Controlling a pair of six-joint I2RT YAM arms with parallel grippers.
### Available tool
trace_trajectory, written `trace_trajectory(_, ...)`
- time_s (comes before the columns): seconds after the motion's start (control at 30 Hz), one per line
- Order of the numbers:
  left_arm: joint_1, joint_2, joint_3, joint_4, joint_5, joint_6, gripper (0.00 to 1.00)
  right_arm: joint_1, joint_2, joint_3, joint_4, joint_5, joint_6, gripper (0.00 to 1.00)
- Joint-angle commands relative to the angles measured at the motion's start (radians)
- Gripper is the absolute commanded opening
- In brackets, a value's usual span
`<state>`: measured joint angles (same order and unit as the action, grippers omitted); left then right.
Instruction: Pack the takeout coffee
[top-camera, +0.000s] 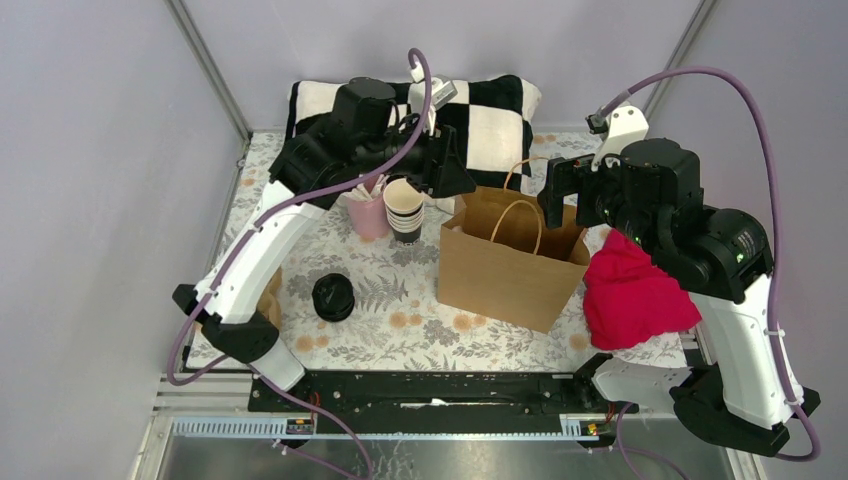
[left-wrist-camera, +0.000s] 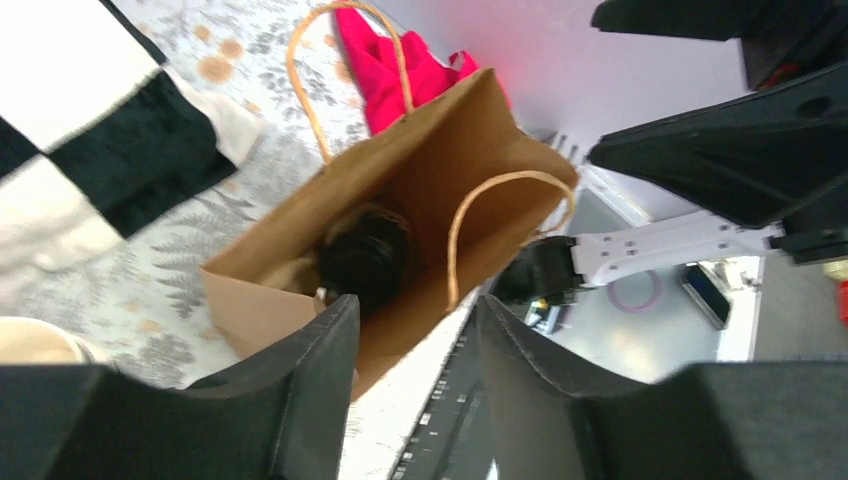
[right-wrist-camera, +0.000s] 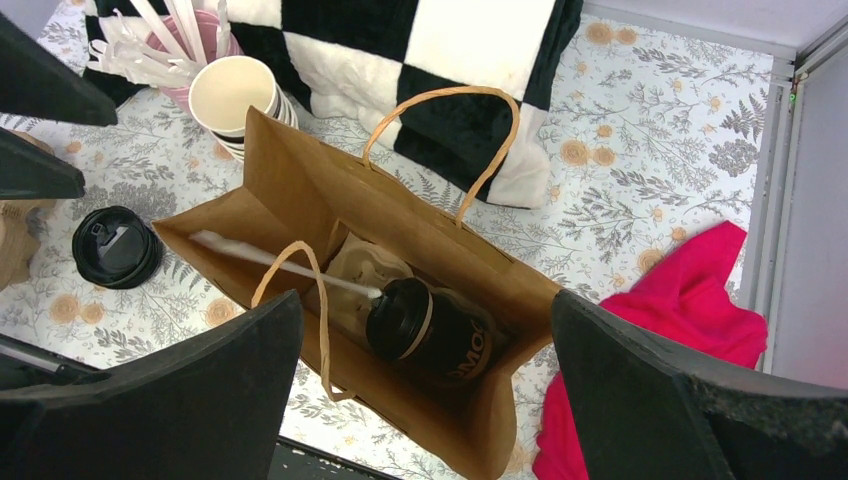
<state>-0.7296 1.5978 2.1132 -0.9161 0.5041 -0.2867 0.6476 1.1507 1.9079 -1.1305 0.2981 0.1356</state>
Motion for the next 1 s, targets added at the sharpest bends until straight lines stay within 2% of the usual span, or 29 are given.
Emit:
trace_trajectory(0.0,-0.003,-0.026,0.066,0.121,-0.067,0.026,0.59,-0.002,-0.006,0.031,0.021,0.031,0.013,1.00)
trace_trajectory(0.07,-0.003,-0.037,0.063,0.158,-0.086,0.022,0.72,-0.002,-0.010,0.041,0.026,0.040,0.011,1.00)
trace_trajectory(0.13,-0.002,-0.051,0.060,0.183,-0.122,0.019,0.78,-0.001,-0.015,0.053,0.031,0.064,0.011,1.00)
trace_trajectory(0.27,-0.003,-0.108,0.036,0.238,-0.240,0.026,0.88,-0.002,-0.031,0.068,0.049,0.117,0.018,1.00)
trace_trajectory(0.47,-0.003,-0.281,-0.107,0.420,-0.541,0.023,0.99,-0.002,-0.036,0.149,0.068,0.182,-0.022,1.00)
trace_trajectory(0.6,-0.002,-0.392,-0.229,0.556,-0.680,0.064,0.99,-0.001,-0.035,0.190,0.081,0.175,-0.038,1.00)
trace_trajectory(0.77,-0.003,-0.400,-0.163,0.513,-0.780,0.116,0.99,-0.001,-0.041,0.193,0.095,0.182,-0.045,1.00)
trace_trajectory(0.97,-0.004,-0.428,-0.183,0.528,-0.844,0.122,0.99,-0.001,-0.029,0.207,0.111,0.175,-0.069,1.00)
